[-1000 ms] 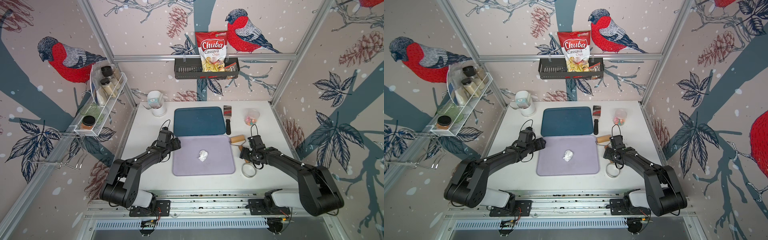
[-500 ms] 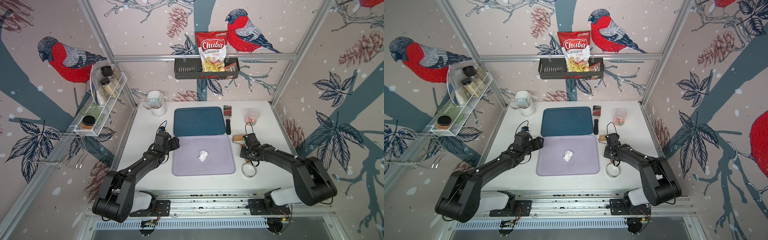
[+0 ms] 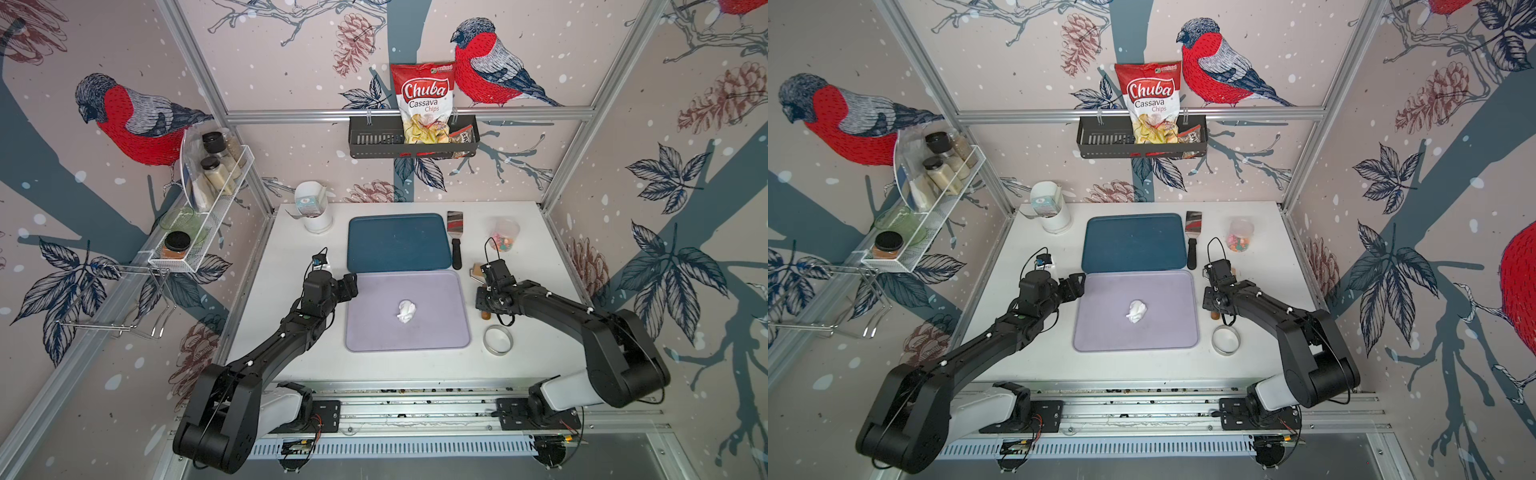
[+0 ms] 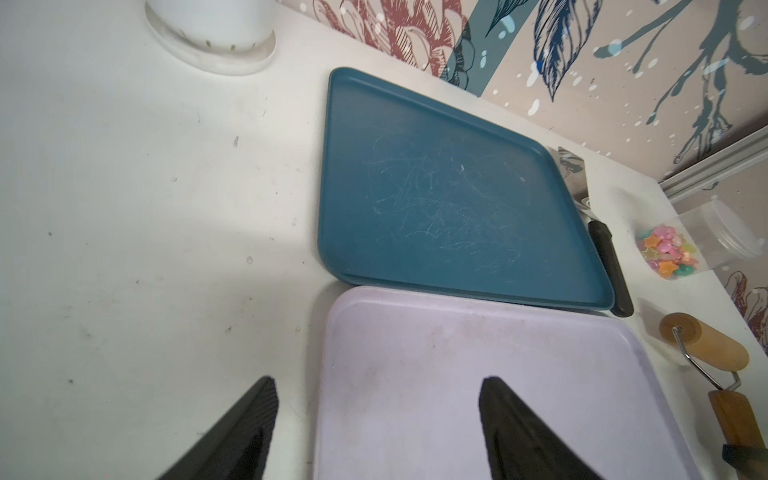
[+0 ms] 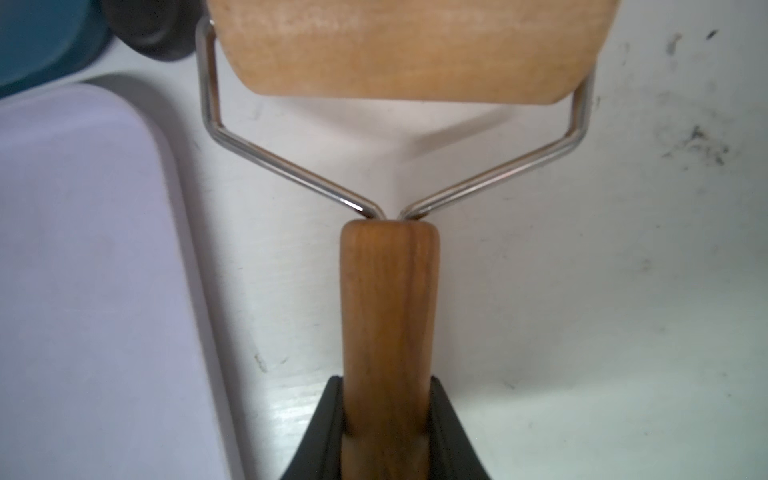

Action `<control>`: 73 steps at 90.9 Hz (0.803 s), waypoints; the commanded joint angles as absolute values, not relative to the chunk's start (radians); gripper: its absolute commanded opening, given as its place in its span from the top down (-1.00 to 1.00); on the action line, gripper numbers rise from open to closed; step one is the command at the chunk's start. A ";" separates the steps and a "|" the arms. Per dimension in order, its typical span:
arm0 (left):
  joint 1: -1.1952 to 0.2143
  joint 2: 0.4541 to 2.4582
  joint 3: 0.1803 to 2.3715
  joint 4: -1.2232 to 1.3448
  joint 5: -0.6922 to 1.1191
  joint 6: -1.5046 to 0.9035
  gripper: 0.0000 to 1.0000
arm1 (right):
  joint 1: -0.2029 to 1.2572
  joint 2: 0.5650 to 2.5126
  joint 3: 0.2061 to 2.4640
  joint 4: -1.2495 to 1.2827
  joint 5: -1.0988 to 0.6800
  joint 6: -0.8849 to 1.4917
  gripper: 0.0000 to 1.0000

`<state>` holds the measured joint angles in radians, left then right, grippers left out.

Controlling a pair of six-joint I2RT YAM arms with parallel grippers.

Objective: Roll out the dumpling wrappers from the dough
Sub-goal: Pick up the rolling pin from the center of the board.

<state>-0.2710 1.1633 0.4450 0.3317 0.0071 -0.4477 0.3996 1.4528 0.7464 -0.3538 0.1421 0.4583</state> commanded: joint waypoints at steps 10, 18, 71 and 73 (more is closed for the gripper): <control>-0.283 1.104 0.389 0.604 0.119 -0.303 -0.55 | 0.419 1.373 0.801 -0.431 0.107 0.428 0.91; -0.327 1.086 0.364 0.731 0.132 -0.213 -0.53 | 0.431 1.343 0.834 -0.480 0.074 0.414 0.97; -0.705 1.364 0.565 0.829 0.429 0.554 -0.63 | 0.512 1.323 1.044 -0.753 -0.311 0.281 1.00; -0.712 1.376 0.570 0.823 0.434 0.572 -0.62 | 0.510 1.324 1.048 -0.759 -0.318 0.276 1.00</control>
<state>-0.6659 1.3365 0.5358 0.8799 0.3775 0.3630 0.5095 1.3262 1.0237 -0.7242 -0.2272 0.3347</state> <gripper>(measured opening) 0.810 0.296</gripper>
